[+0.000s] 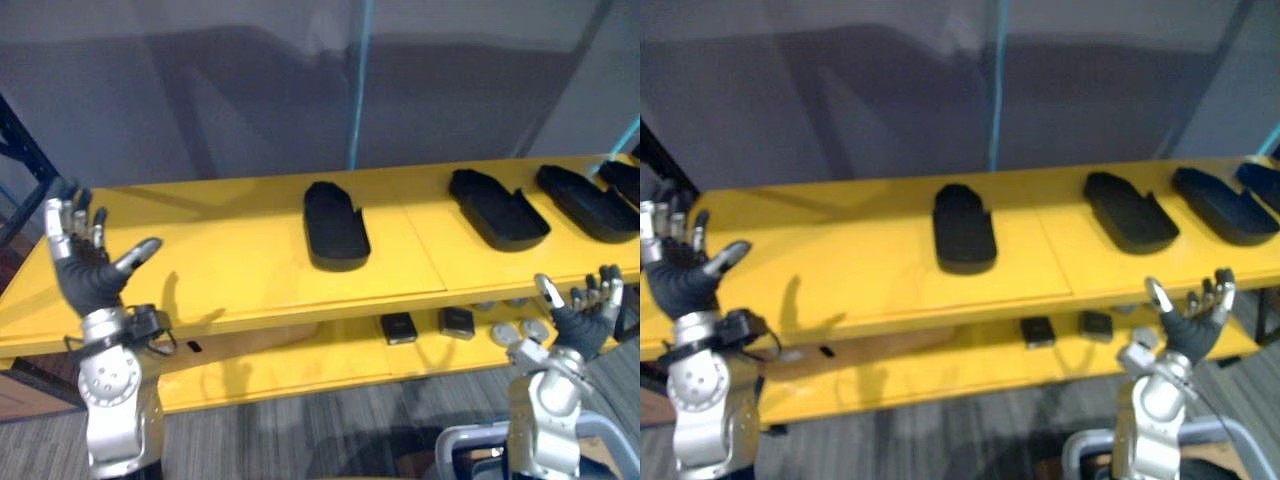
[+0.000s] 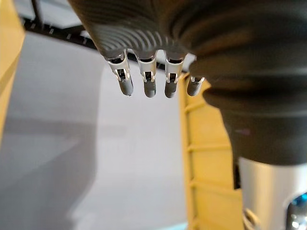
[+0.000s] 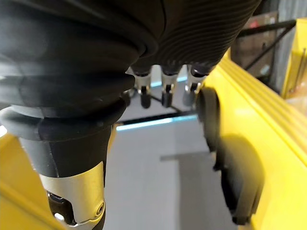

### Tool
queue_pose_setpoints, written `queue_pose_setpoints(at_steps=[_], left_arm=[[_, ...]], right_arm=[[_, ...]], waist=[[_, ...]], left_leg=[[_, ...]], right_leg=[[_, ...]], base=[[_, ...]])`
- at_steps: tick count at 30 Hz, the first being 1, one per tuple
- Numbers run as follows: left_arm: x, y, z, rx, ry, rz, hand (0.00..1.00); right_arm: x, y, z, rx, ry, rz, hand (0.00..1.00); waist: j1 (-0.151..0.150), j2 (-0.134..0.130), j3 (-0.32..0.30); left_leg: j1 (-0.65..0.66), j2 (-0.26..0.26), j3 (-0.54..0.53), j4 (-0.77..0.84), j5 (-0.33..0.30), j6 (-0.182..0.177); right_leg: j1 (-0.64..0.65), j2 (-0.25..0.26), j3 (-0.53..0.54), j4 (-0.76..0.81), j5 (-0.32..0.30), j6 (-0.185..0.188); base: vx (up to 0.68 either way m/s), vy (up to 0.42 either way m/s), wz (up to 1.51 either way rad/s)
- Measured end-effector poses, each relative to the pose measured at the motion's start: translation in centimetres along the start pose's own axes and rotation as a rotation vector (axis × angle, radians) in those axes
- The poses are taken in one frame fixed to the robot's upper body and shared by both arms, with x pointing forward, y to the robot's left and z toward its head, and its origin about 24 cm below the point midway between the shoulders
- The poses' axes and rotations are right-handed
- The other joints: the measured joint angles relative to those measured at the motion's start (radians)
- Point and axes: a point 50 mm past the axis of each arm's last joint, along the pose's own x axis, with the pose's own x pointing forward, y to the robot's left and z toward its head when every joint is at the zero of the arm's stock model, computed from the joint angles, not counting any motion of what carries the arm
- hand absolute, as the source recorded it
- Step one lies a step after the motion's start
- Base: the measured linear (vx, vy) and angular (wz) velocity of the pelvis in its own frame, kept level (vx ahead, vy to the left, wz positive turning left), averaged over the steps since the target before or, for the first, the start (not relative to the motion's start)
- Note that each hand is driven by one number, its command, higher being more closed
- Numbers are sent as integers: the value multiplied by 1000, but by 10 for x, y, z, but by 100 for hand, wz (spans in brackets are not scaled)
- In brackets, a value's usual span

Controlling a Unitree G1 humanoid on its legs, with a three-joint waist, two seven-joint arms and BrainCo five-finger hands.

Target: Walk over and take plastic housings, then place them on the shelf

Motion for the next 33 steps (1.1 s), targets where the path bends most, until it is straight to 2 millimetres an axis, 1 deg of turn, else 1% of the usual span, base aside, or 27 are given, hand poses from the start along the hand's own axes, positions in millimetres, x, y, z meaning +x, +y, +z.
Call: queue_pose_setpoints(at_steps=[3, 4, 6, 8, 10, 12, 14, 15, 16, 17, 18, 19, 21, 22, 23, 24, 25, 26, 27, 29, 30, 31, 32, 33], left_arm=[[9, -1, 3, 6, -20, 13, 0], [11, -1, 7, -8, -52, 33, 0], [11, 0, 8, -10, -65, 54, 0], [10, 4, 10, 9, -86, 117, 0], [6, 12, 14, 36, -124, 196, 0], [-2, 24, 20, 88, -160, 281, 0], [-19, 43, 27, 133, -200, 391, 0], [-30, 54, 31, 171, -217, 446, 0], [-34, 59, 32, 185, -218, 469, 0], [-43, 68, 32, 221, -204, 504, 0], [-51, 76, 30, 250, -175, 532, 0], [-56, 80, 29, 264, -160, 548, 0], [-73, 98, 23, 307, -86, 622, 0], [-77, 102, 20, 317, -62, 642, 0], [-87, 112, 12, 338, 5, 687, 0], [-98, 121, 0, 345, 94, 723, 0], [-103, 124, -7, 333, 142, 739, 0], [-117, 128, -22, 320, 248, 754, 0], [-125, 129, -30, 304, 302, 755, 0], [-152, 126, -62, 233, 500, 730, 0], [-160, 123, -73, 205, 565, 713, 0], [-182, 116, -99, 179, 720, 676, 0], [-186, 115, -102, 171, 745, 671, 0], [-200, 110, -116, 130, 828, 660, 0]], right_arm=[[-2, -3, -1, -10, 6, 1, 0], [-5, -7, -4, -22, 19, 3, 0], [-6, -8, -4, -24, 21, 1, 0], [-8, -12, -2, -22, -1, 0, 0], [-10, -12, 4, -4, -34, 5, 0], [-11, -9, 12, 33, -88, 32, 0], [-12, -7, 21, 64, -140, 42, 0], [-12, -7, 23, 75, -159, 40, 0], [-13, -7, 23, 78, -161, 38, 0], [-14, -6, 22, 84, -156, 34, 0], [-15, -5, 20, 93, -147, 31, 0], [-16, -4, 19, 98, -143, 32, 0], [-18, 3, 16, 113, -127, 54, 0], [-18, 5, 16, 115, -124, 58, 0], [-19, 8, 15, 121, -118, 72, 0], [-21, 11, 14, 125, -113, 77, 0], [-21, 11, 14, 126, -110, 76, 0], [-22, 13, 12, 126, -103, 66, 0], [-22, 14, 11, 126, -99, 65, 0], [-24, 13, 4, 114, -69, 33, 0], [-24, 12, 0, 107, -52, 20, 0], [-26, 10, -11, 90, -3, -8, 0], [-26, 9, -13, 87, 5, -13, 0], [-28, 7, -21, 74, 37, -37, 0]], waist=[[-5, 4, 2], [-19, 4, 2], [-25, 5, 2], [-25, 6, 2], [-24, 6, 2], [-21, 7, 2], [-15, 10, 0], [-1, 12, -1], [8, 13, -1], [17, 14, 0], [34, 17, -3], [34, 17, -3], [60, 22, -11], [62, 22, -12], [73, 25, -13], [77, 27, -15], [79, 27, -16], [90, 27, -19], [91, 27, -19], [89, 18, -25], [89, 13, -29], [90, 4, -37], [89, 1, -39], [87, -6, -42]], left_leg=[[-3, 1, 20, 0, -1, 0], [-1, 1, 24, 0, -2, 0], [-1, 1, 28, 0, -3, -1], [-2, 2, 33, 0, -4, -1], [-2, 2, 33, 0, -6, -1], [-3, 2, 33, 0, -7, 0], [-1, 2, 25, 0, -11, 0], [-1, 2, 19, 0, -11, 0], [-2, 1, 14, 0, -11, 0], [-3, 1, 0, 0, -11, 0], [-2, 0, -17, 0, -10, 0], [-2, 0, -24, 0, -10, 0], [-4, -1, -46, 0, -7, -2], [-4, -2, -54, 0, -6, -1], [-4, -1, -62, 0, -4, -3], [-5, -2, -76, 0, -3, -3], [-6, -2, -80, 0, -2, -4], [-6, -1, -81, 0, -1, -5], [-6, -1, -82, 0, 0, -6], [-10, -1, -94, 0, 2, -6], [-12, -1, -98, 0, 2, -7], [-20, 0, -98, 0, 2, -7], [-22, 0, -98, 0, 2, -7], [-23, 0, -97, 0, 2, -6]], right_leg=[[-15, 2, 23, -2, 8, 0], [-16, 2, 26, -2, 8, 0], [-18, 3, 30, -2, 8, 0], [-23, 4, 36, -2, 10, 1], [-22, 4, 36, -2, 10, 1], [-19, 4, 35, -2, 10, 1], [-6, 2, 24, -7, 9, 1], [-4, 2, 18, -7, 9, 0], [-2, 2, 15, -7, 9, 0], [11, 0, -6, -10, 7, -1], [21, 0, -18, -11, 5, -3], [28, -1, -29, -13, 4, -4], [43, -3, -54, -15, -2, -5], [49, -4, -64, -15, -5, -5], [54, -4, -72, -15, -8, -4], [61, -5, -89, -15, -12, -2], [62, -5, -94, -15, -14, -2], [62, -5, -95, -15, -17, -2], [62, -5, -98, -14, -20, -3], [62, -6, -113, -8, -23, 0], [61, -6, -116, -5, -25, 1], [60, -5, -116, -4, -26, 0], [59, -5, -116, -4, -26, 0], [55, -6, -116, -4, -26, 0]], base=[[-10, -3, -23], [16, -5, -6], [18, -1, -8], [18, 0, -7], [0, 0, 0], [6, 1, 2], [14, 0, 11], [7, -2, 12], [12, -9, 24], [6, -11, 33], [5, -15, 38], [-3, -11, 34], [0, -14, 31], [-2, -16, 28], [-5, -22, 30], [-9, -21, 26], [-4, -22, 19], [-2, -16, 9], [13, -23, 8], [21, -27, 16], [19, -34, 13], [15, -26, 6], [0, 0, 0], [0, 0, 0]])
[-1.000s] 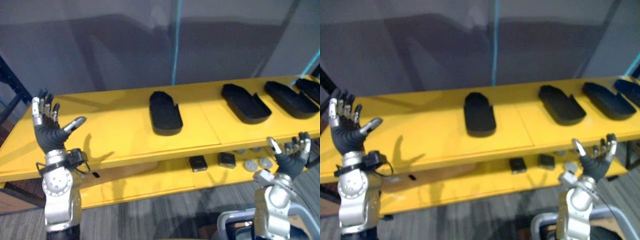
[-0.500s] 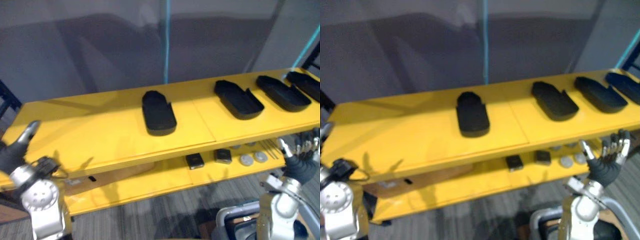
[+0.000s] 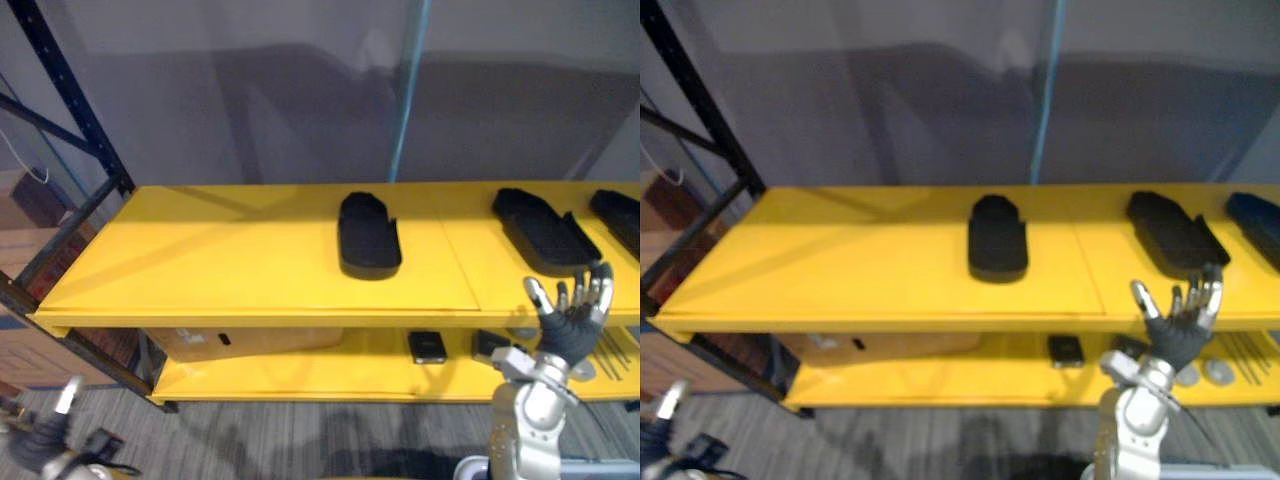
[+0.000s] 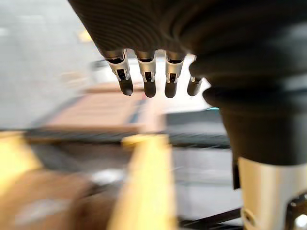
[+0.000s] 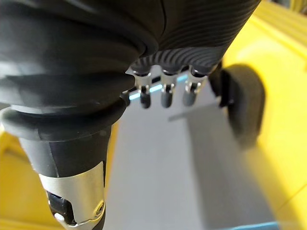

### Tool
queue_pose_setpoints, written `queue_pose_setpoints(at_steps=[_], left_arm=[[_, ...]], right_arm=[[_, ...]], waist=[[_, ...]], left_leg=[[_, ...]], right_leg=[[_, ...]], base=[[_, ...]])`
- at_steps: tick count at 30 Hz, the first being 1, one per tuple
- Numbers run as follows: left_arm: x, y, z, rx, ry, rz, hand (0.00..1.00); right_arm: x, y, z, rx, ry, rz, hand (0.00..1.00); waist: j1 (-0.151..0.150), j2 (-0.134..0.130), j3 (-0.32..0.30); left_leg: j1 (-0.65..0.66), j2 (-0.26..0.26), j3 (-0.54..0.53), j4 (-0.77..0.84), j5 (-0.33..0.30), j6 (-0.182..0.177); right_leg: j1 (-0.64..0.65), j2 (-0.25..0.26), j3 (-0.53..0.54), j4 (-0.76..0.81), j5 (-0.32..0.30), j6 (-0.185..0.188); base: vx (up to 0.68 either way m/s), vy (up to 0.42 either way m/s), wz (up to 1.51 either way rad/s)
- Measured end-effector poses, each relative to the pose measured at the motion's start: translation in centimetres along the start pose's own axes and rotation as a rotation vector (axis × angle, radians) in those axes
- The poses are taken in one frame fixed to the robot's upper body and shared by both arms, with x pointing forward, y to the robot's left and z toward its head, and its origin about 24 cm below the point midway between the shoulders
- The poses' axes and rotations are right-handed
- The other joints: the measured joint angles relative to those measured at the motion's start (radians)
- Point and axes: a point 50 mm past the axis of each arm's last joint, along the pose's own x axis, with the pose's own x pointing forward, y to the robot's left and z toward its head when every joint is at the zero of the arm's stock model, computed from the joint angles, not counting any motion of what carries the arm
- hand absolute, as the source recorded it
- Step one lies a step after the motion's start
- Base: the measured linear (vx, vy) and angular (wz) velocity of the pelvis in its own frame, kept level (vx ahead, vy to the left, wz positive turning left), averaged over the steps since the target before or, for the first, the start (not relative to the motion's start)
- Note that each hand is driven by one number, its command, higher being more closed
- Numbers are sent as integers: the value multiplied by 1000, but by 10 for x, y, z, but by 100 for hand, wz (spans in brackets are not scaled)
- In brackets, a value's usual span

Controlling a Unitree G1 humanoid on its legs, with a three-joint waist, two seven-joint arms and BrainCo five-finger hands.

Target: Walk over and take plastic housings, then place them on the shelf

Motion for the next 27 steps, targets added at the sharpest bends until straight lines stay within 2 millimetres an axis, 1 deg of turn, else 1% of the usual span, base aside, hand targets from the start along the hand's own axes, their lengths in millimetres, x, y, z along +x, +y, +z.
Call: queue_pose_setpoints(at_steps=[1, 2, 4, 6, 8, 10, 13, 14, 20, 24, 27], left_arm=[[-1, -1, -9, 3, 37, -10, 0], [-6, -1, -27, -41, 120, -26, 0], [-12, -2, -44, -74, 197, -28, 0], [-19, -4, -69, -108, 315, -29, 0], [-23, -2, -79, -135, 363, -28, 0], [-25, 1, -83, -158, 383, -5, 0], [-28, 3, -88, -210, 399, 26, 0], [-19, -15, -79, -270, 357, 7, 0], [-18, -16, -78, -272, 355, 7, 0], [-18, -14, -79, -259, 350, 9, 0], [-15, -20, -81, -241, 359, -5, 0]], right_arm=[[-1, -2, -4, -7, 15, -11, 0], [-3, -6, -12, -24, 49, -38, 0], [-5, -10, -16, -36, 70, -57, 0], [-7, -15, -21, -43, 88, -81, 0], [-9, -21, -26, -33, 115, -112, 0], [-12, -28, -30, -13, 140, -147, 0], [-16, -31, -34, 4, 157, -162, 0], [-21, -30, -38, 12, 155, -134, 0], [-21, -30, -38, 12, 153, -128, 0], [-14, -26, -34, 15, 131, -65, 0], [-2, -24, -27, -4, 91, 1, 0]], waist=[[-1, -3, -2], [-3, -6, -4], [-4, -7, -4], [-6, -6, -4], [-11, -4, -3], [-12, -2, -1], [-14, 6, 6], [-23, 15, 44], [-25, 14, 45], [-24, 6, 51], [-27, -3, 55]], left_leg=[[0, 0, 0, 0, 0, 0], [0, 0, 3, 0, 0, 0], [0, 1, 9, 0, -2, 0], [3, 6, 23, 0, -5, 0], [6, 9, 28, 0, -7, -1], [19, 13, 43, 0, -11, -4], [34, 17, 62, 0, -16, -6], [37, 17, 73, 0, -29, -7], [40, 17, 77, 0, -34, -4], [55, 18, 103, 1, -48, -8], [53, 14, 107, 5, -47, -8]], right_leg=[[-1, 0, 0, 0, 0, 0], [-3, 0, 2, 1, 0, 0], [-3, 0, 6, 1, 0, 0], [-10, 1, 22, 3, 0, 0], [-11, 3, 26, 3, 0, 0], [-9, 6, 37, 3, 0, 0], [-7, 7, 57, 4, 0, 0], [-9, 4, 60, 5, 1, 2], [-10, 6, 62, 5, 0, 3], [-12, 9, 89, 6, -4, 6], [-20, 9, 101, 8, -6, 6]], base=[[35, -21, -3], [29, -11, -5], [18, -2, -9], [4, 4, -17], [1, -1, -10], [5, 2, -18], [4, 12, -19], [-3, 2, -3], [-1, -3, -1], [7, 1, -17], [21, 5, -10]])
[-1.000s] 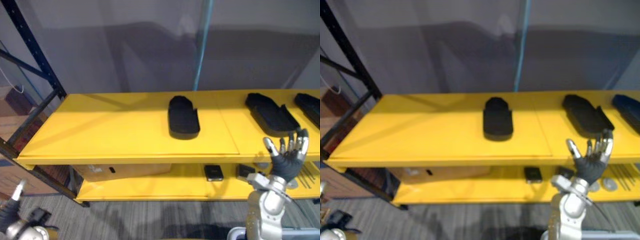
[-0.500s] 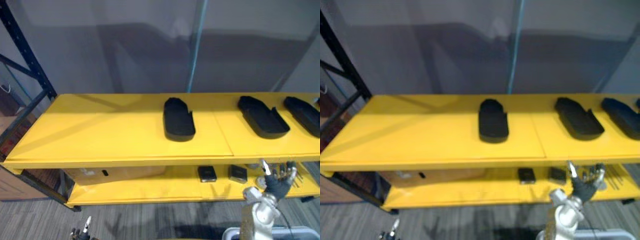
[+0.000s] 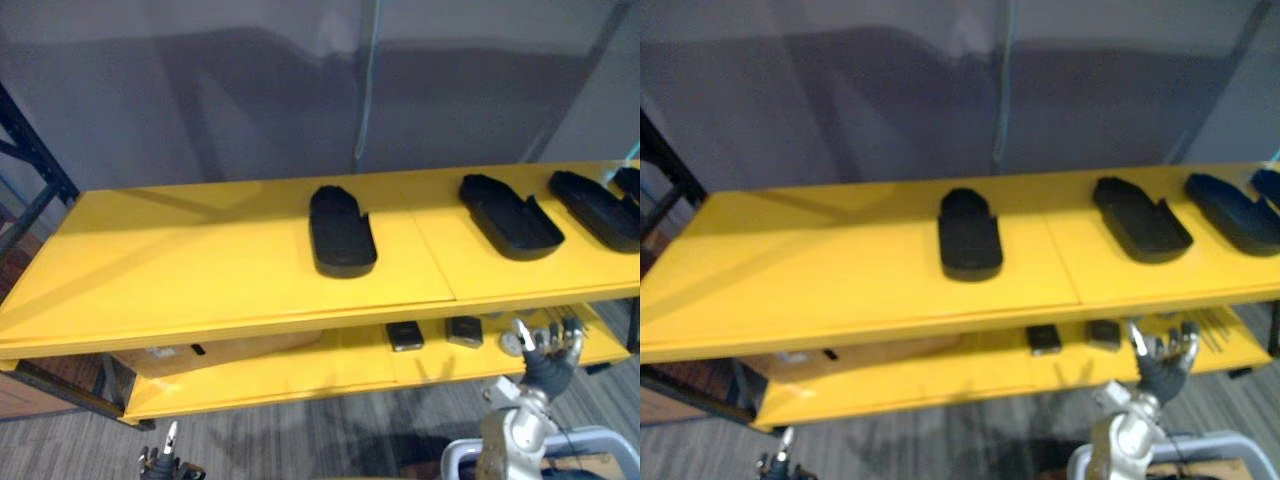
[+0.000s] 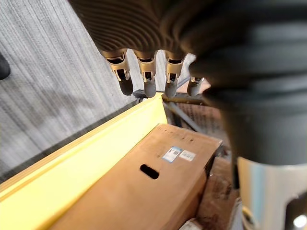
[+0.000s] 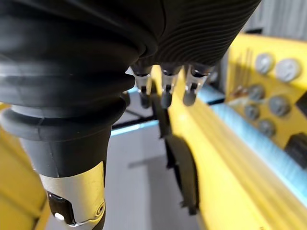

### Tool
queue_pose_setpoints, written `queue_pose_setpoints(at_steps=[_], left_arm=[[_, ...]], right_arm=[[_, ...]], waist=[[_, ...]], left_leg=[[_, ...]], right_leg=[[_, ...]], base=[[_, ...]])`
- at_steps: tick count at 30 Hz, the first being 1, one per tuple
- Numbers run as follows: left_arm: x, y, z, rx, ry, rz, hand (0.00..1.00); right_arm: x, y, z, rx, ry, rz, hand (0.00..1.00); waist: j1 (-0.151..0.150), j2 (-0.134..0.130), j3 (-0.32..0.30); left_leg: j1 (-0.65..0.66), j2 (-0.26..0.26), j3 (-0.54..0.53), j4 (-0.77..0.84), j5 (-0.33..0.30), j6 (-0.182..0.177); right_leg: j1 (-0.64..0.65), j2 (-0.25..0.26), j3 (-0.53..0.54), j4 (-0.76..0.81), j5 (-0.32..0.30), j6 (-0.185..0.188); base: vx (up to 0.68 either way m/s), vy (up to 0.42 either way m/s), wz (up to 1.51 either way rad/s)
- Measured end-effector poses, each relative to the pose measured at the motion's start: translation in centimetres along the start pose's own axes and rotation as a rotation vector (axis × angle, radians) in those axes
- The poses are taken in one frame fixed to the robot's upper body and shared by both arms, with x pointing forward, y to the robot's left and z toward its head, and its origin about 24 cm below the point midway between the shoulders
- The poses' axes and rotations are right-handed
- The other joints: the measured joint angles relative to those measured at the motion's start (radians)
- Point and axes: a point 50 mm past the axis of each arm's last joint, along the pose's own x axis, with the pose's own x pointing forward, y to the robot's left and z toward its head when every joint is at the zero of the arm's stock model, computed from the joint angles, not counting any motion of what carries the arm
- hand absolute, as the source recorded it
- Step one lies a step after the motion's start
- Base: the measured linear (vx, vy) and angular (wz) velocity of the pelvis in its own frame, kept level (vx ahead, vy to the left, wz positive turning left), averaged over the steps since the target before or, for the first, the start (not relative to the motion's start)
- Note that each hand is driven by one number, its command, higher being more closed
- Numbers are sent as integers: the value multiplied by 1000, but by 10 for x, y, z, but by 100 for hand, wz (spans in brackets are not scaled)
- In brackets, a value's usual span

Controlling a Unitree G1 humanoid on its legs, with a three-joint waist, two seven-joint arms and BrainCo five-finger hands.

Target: Walk over and take plastic housings, then place them on the shelf

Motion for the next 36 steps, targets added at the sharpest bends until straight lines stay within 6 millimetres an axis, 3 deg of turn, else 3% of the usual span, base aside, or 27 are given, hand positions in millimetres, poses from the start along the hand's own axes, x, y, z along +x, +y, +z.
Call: queue_pose_setpoints(at_steps=[2, 7, 11, 13, 18, 20, 25, 32, 36], left_arm=[[3, -10, -2, 85, 2, -40, 0], [9, -33, 3, 284, -16, -180, 0], [9, -46, 0, 432, -6, -279, 0], [9, -57, -10, 509, 24, -332, 0], [3, -87, -22, 614, 53, -453, 0], [0, -97, -25, 636, 50, -490, 0], [-8, -122, -33, 668, 65, -571, 0], [-23, -126, -53, 733, 111, -632, 0], [-21, -108, -57, 757, 153, -585, 0]], right_arm=[[16, 1, 9, -28, -36, 38, 0], [34, -4, 14, -68, -48, 33, 0], [38, -12, 16, -90, -41, 7, 0], [41, -23, 23, -123, -71, -23, 0], [31, -49, 39, -170, -110, -57, 0], [23, -61, 39, -188, -99, -91, 0], [1, -77, 31, -199, -58, -144, 0], [-13, -75, 34, -183, -80, -110, 0], [-13, -72, 34, -173, -103, -89, 0]], waist=[[-3, -12, 7], [-15, -26, 14], [-41, -28, 15], [-77, -31, 15], [-140, -49, 22], [-173, -55, 24], [-212, -44, 25], [-222, -24, 16], [-215, -15, 13]], left_leg=[[0, -4, 3, 2, 0, 0], [0, 3, 24, 6, -3, -3], [5, 11, 73, 25, -26, -7], [19, 26, 146, 75, -67, -11], [45, 41, 303, 129, -124, -23], [56, 47, 342, 150, -142, -29], [67, 68, 420, 192, -175, -37], [69, 77, 438, 222, -194, -38], [57, 81, 416, 253, -209, -35]], right_leg=[[-13, 2, 13, 5, -2, -2], [-32, 12, 40, 8, -1, -4], [-58, 24, 92, 17, 5, -12], [-80, 40, 159, 22, 21, -26], [-132, 70, 295, 0, 70, -24], [-137, 81, 325, -8, 82, -22], [-161, 102, 365, -16, 109, -27], [-154, 104, 370, -29, 113, -24], [-146, 104, 365, -35, 113, -23]], base=[[36, 7, -11], [36, -6, -14], [21, 8, -45], [-1, 26, -86], [-34, 20, -98], [-27, 2, -66], [-24, 0, -53], [5, 5, -8], [5, -2, 6]])
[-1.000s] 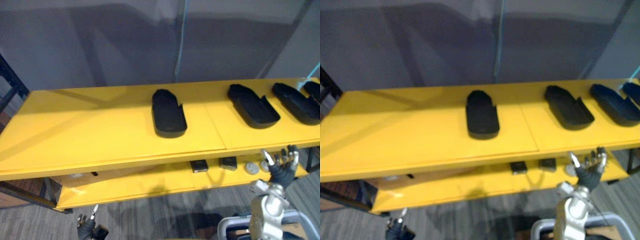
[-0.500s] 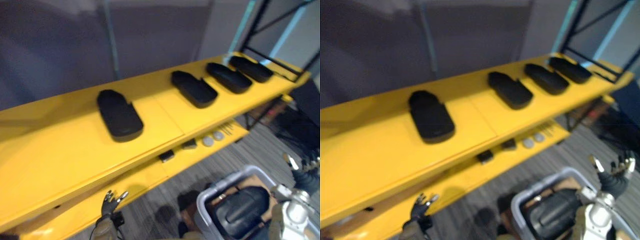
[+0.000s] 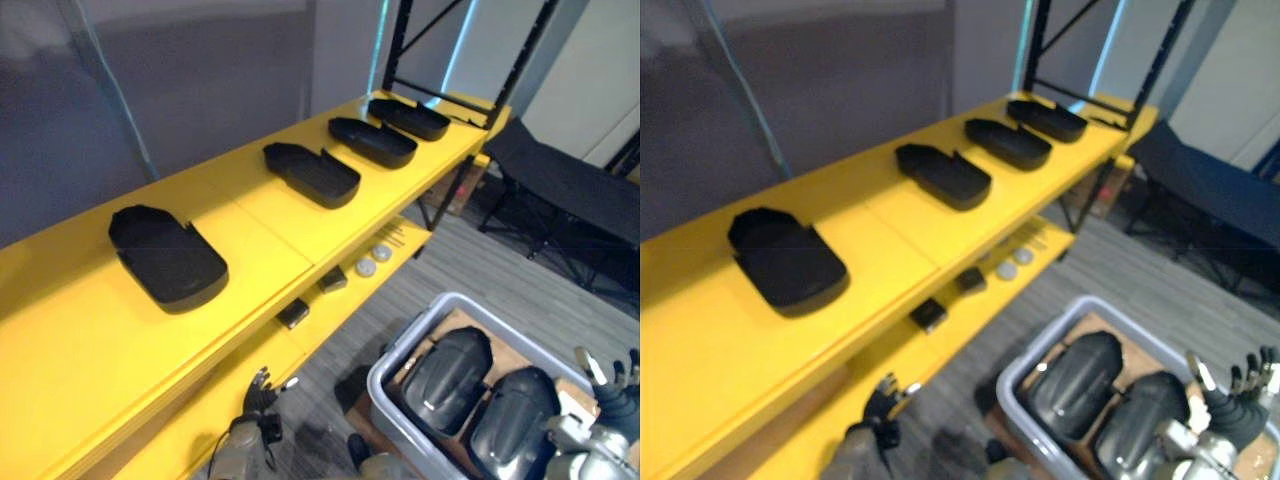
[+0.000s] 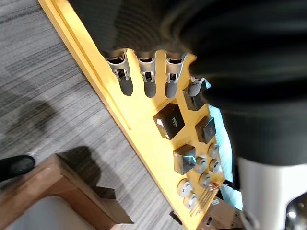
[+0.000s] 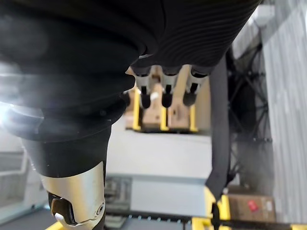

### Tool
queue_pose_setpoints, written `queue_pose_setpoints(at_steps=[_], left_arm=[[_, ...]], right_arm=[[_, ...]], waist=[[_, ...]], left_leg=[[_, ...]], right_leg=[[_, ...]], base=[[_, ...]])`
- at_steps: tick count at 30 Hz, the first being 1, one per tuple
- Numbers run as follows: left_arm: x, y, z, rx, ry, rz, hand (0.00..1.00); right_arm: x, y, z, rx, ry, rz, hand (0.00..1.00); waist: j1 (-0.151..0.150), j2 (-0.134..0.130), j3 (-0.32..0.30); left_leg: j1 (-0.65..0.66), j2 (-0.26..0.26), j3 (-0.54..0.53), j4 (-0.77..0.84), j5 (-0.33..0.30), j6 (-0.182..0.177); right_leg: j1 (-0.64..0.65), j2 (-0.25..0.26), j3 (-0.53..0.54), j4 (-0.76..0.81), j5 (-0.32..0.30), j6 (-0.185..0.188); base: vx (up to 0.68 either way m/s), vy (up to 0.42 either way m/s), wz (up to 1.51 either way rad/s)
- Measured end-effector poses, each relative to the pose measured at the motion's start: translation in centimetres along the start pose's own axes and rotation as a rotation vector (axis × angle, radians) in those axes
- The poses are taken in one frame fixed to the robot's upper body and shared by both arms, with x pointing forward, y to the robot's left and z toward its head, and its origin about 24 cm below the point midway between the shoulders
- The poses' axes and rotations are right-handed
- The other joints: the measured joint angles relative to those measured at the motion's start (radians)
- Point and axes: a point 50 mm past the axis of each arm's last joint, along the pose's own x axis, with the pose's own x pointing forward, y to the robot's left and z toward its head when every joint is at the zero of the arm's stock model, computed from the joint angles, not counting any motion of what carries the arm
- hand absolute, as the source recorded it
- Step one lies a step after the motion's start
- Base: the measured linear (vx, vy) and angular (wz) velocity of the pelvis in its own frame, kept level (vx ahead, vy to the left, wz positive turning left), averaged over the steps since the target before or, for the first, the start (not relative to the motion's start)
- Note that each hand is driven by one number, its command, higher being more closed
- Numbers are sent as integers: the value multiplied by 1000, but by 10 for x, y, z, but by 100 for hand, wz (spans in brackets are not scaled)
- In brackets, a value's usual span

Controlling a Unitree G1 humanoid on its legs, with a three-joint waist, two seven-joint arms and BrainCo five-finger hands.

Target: Walk over and take plastic housings, then place them on the shelf

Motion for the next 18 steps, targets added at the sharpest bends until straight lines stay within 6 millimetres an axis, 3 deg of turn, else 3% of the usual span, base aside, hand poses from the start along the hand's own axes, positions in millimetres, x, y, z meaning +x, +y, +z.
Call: queue_pose_setpoints(at_steps=[1, 3, 4, 5, 7, 10, 12, 13, 18], left_arm=[[-2, 4, -5, -3, 13, 14, 0], [-8, 25, -18, -43, 49, 93, 0], [-12, 33, -24, -62, 64, 125, 0], [-19, 49, -35, -93, 90, 188, 0], [-31, 69, -50, -141, 127, 262, 0], [-37, 78, -60, -148, 140, 302, 0], [-35, 80, -56, -151, 120, 310, 0], [-37, 82, -59, -164, 125, 323, 0], [-36, 79, -60, -186, 119, 326, 0]], right_arm=[[0, 1, 1, 3, -7, 6, 0], [8, 16, 5, 33, -35, 55, 0], [11, 23, 6, 46, -47, 79, 0], [17, 37, 9, 71, -64, 131, 0], [24, 55, 15, 108, -90, 184, 0], [31, 71, 21, 144, -121, 215, 0], [30, 83, 21, 160, -114, 235, 0], [28, 87, 21, 161, -111, 253, 0], [28, 85, 24, 158, -121, 256, 0]], waist=[[2, 1, 0], [36, 11, 8], [46, 18, 12], [69, 25, 12], [97, 41, 6], [126, 54, 4], [146, 33, 22], [163, 27, 28], [163, 15, 23]], left_leg=[[-15, 3, -42, 28, -6, 7], [-102, 6, -368, 184, -57, 93], [-117, 1, -436, 219, -72, 114], [-135, -12, -546, 265, -92, 128], [-146, -27, -642, 284, -121, 117], [-145, -32, -632, 216, -174, 83], [-145, -48, -630, 187, -190, 69], [-143, -53, -620, 190, -190, 69], [-145, -62, -623, 191, -186, 71]], right_leg=[[-4, 1, 0, -1, 0, 0], [-22, 25, 45, 18, -1, -2], [-29, 35, 62, 27, -7, -11], [-49, 56, 102, 41, -10, -13], [-81, 77, 141, 55, -8, -10], [-138, 77, 143, 84, 2, 6], [-156, 62, 145, 91, 23, 25], [-157, 57, 142, 91, 28, 18], [-156, 46, 137, 88, 30, 14]], base=[[51, -161, -10], [24, -249, -54], [-70, -132, -92], [-88, -65, -82], [-106, -41, -73], [-113, 87, -11], [-142, 94, -5], [-102, 46, -12], [-38, 8, 0]])
